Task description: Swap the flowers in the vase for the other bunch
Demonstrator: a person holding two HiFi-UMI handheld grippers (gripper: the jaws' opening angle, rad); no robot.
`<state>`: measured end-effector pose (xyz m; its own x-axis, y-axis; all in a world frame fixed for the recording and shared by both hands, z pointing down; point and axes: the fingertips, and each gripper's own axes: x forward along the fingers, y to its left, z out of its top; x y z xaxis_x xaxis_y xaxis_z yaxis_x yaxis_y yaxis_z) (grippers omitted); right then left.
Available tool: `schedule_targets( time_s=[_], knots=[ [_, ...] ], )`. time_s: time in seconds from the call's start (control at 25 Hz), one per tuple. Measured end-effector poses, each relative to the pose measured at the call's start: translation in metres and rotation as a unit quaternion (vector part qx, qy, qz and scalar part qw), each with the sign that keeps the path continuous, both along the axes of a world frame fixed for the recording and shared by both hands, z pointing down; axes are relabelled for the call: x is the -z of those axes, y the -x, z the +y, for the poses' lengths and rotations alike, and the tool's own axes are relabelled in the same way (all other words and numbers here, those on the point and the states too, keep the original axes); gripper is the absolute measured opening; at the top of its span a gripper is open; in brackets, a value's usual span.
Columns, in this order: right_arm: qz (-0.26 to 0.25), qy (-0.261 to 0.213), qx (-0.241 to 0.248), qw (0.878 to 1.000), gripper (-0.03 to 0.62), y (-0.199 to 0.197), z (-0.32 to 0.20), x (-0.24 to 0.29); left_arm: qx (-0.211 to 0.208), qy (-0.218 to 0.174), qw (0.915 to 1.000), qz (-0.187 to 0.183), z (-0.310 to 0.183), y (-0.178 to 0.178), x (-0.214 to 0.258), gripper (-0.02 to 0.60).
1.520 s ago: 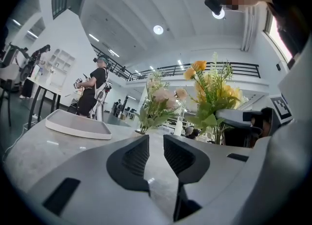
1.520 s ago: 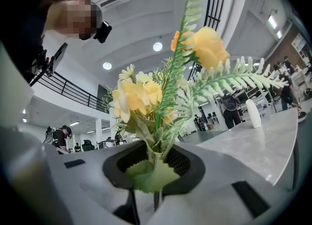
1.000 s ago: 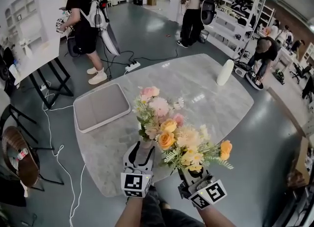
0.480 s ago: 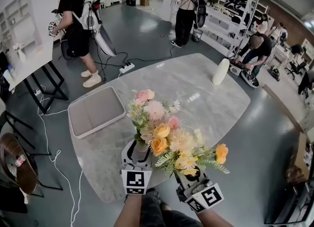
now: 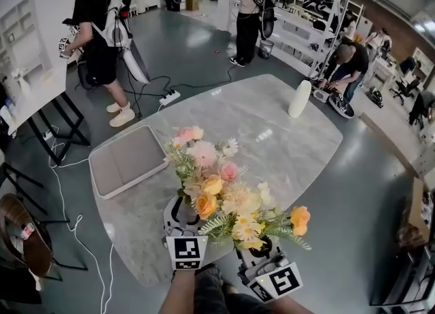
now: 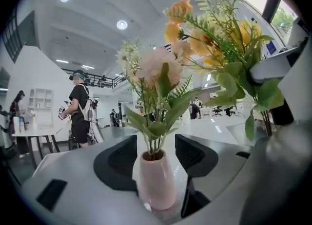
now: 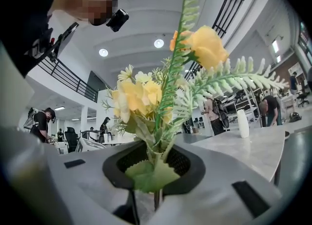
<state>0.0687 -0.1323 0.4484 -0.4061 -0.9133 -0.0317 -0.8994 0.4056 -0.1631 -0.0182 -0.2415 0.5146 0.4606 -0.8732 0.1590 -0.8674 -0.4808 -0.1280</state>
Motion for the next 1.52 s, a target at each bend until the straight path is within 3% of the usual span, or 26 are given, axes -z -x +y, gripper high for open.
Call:
schedule_targets(
  time_s=[0.2,0.4,0.52,0.64,1.52],
  knots=[
    [0.002,0.011,-0.002,1.000,0.094,-0.003,0.000,-0.005,0.002,0.009,0.9994,-0.034,-0.009,-0.002,-0.004,0.236],
    [0.004,0.015,-0.001,1.000,0.094,-0.003,0.000,-0.006,0.001,-0.009,0.9980,-0.062,-0.011,-0.004,0.001,0.232],
    [0.006,0.018,0.000,1.000,0.094,0.000,-0.005,-0.001,0.007,-0.020,0.9983,-0.055,-0.016,0.002,0.012,0.124],
    [0.008,0.018,0.001,1.000,0.094,0.001,-0.005,0.000,0.009,-0.024,0.9985,-0.049,-0.015,0.004,0.014,0.095],
    [-0.005,-0.009,0.011,1.000,0.094,-0.004,-0.008,0.033,0.025,-0.043,0.9987,0.011,-0.007,0.007,0.051,0.071]
  ],
)
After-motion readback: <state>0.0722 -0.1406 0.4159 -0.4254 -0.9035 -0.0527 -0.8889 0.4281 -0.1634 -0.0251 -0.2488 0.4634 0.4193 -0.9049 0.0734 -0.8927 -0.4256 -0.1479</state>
